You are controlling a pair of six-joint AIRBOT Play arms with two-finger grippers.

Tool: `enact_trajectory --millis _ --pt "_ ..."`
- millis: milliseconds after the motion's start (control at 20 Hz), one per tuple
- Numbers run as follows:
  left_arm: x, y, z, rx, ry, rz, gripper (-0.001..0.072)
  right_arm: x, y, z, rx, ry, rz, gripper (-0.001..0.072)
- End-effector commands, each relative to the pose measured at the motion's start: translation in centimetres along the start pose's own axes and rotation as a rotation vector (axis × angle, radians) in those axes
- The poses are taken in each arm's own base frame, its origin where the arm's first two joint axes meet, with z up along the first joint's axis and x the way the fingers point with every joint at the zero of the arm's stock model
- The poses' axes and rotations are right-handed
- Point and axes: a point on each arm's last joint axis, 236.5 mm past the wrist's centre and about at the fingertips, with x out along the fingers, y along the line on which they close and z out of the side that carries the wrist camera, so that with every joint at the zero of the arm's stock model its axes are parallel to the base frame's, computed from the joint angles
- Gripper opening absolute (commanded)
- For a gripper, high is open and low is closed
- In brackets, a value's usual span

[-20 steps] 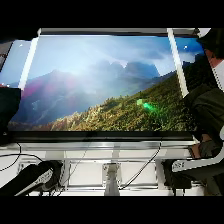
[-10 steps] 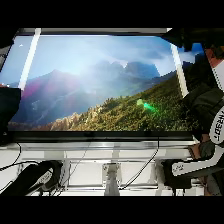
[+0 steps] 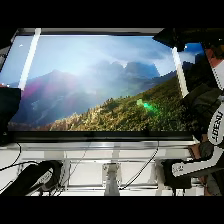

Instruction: Fold the clothes and pants, and hang the long-sleeved shirts on hangers.

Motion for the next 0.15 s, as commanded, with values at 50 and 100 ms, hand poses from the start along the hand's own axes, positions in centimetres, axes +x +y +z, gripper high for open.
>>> enact_trajectory --millis 50,100 --pt "-0.04 -0.01 0.00 0.001 0.000 0.000 0.0008 0.01 0.11 -0.03 -0.002 0.000 0.001 0.0031" --pt "-0.04 -0.01 0.00 0.001 0.000 0.000 0.0008 0.01 0.11 -0.03 -0.002 0.000 0.001 0.0031"
